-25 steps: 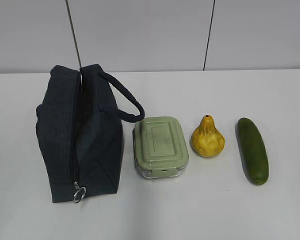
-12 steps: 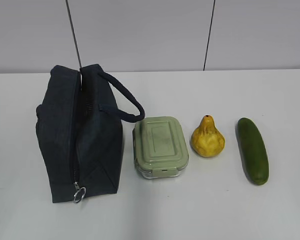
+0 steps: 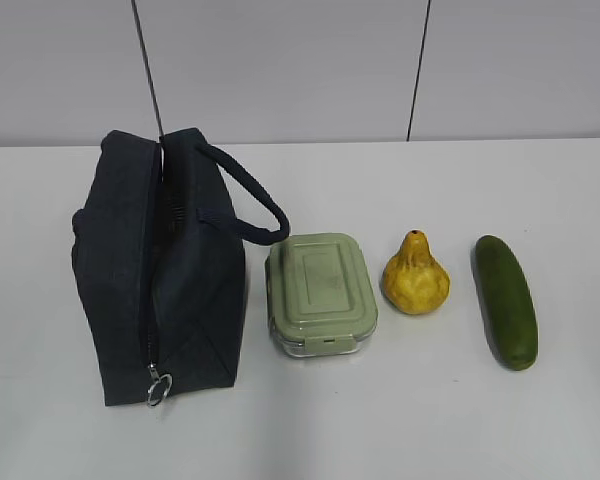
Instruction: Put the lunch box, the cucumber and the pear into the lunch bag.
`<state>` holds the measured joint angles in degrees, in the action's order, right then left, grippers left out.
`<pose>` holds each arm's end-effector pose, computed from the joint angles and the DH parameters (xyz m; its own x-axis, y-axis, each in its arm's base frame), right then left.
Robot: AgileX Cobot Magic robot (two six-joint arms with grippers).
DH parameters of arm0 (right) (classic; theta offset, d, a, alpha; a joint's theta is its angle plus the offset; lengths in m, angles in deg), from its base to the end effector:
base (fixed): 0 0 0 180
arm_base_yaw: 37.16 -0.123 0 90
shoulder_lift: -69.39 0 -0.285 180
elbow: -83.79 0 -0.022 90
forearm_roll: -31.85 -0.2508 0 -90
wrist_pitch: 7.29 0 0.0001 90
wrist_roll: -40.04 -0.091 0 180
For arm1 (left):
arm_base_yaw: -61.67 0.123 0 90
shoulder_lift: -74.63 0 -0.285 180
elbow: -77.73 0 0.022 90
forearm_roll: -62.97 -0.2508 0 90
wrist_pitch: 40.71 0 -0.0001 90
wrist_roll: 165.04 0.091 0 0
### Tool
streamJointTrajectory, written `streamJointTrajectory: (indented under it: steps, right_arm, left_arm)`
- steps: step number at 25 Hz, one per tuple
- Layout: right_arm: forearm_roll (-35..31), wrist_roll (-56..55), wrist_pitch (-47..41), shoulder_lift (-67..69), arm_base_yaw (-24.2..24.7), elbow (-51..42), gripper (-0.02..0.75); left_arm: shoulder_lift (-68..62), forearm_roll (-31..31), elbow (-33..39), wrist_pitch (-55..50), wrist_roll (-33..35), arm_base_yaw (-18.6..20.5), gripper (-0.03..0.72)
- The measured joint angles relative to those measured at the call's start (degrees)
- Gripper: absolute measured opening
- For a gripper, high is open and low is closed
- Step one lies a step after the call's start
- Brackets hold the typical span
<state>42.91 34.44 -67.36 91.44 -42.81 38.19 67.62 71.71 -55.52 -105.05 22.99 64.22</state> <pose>0.0321 -0.0120 0.2913 -0.6024 -0.0591 -0.7960 0.0349 0.9944 -0.1002 -0.0134 -0.0131 0.2816 -0.4596 0.0525 -0.8866 0.1111 0.9938 0.0013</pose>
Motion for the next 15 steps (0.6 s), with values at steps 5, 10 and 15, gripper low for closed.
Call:
streamJointTrajectory:
  steps: [5,10,15]
  right_arm:
    - [-3.2,0.0,1.8,10.5,0.0,4.0,0.443]
    - [-11.1,7.3,6.5,24.1,-0.2,10.6,0.459]
    - [-15.0,12.4,8.1,38.7,-0.2,19.0,0.526]
  left_arm:
    - [0.0,0.0,0.0,0.0,0.0,0.0,0.324]
    - [0.0,0.0,0.0,0.0,0.0,0.0,0.324]
    - [0.0,0.0,0.0,0.0,0.0,0.0,0.324]
